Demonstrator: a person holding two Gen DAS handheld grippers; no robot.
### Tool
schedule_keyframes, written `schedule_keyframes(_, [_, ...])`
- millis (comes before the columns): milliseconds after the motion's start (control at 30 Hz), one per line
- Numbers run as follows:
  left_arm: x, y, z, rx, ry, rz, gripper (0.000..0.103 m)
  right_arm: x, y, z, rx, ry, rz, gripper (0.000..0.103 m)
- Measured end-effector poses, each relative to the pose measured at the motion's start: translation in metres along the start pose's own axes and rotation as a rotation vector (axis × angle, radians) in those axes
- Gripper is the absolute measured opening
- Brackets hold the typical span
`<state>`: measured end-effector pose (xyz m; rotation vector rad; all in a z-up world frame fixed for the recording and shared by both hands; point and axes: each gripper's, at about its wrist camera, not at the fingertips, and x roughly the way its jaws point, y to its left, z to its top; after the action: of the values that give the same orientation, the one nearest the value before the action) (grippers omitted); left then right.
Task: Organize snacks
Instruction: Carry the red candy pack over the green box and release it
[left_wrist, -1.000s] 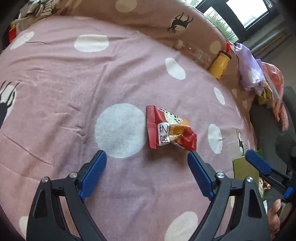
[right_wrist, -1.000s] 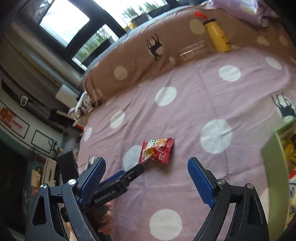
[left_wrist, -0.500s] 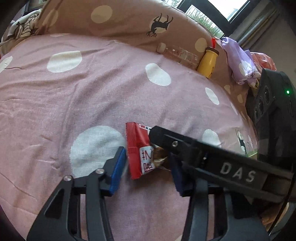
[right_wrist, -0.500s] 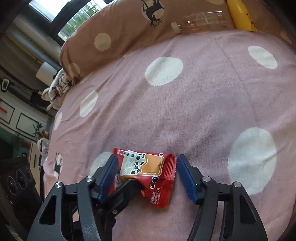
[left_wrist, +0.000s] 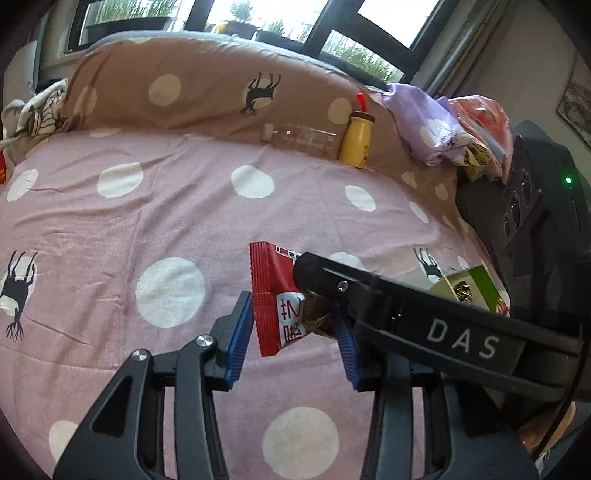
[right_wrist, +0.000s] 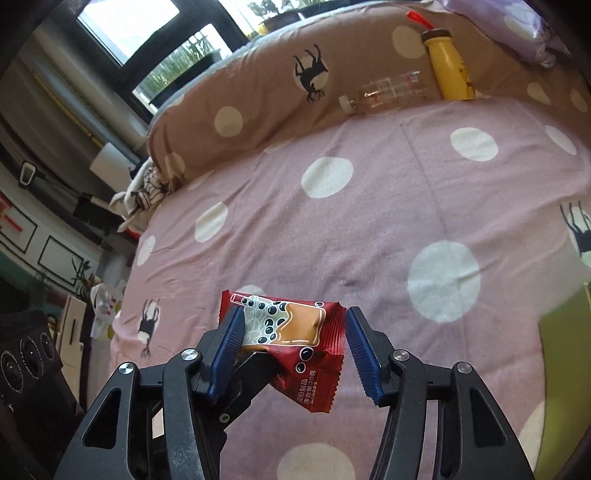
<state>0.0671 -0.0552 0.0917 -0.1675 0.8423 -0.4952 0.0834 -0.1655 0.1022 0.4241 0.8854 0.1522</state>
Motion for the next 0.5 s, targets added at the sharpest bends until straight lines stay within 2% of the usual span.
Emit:
schedule_keyframes(133, [-0.025,-0.034,-0.010,0.070,-0.026,-0.017,0.043,-0.044,-0.007,-0.017,0.030,-0.065,0.002,0.059])
schedule_keyframes(300, [-0.044,-0.073,-0.031,0.144,-0.053,-0.082,0.043,-0.093,-0.022,-0.043,0.063,-0.150,-0.012,0.059])
schedule_keyframes(500, [-0.041,-0.124,-0.053,0.244,-0.016,-0.154,0.041,-0.136,-0.057,-0.074,0.137,-0.235,-0.083,0.059])
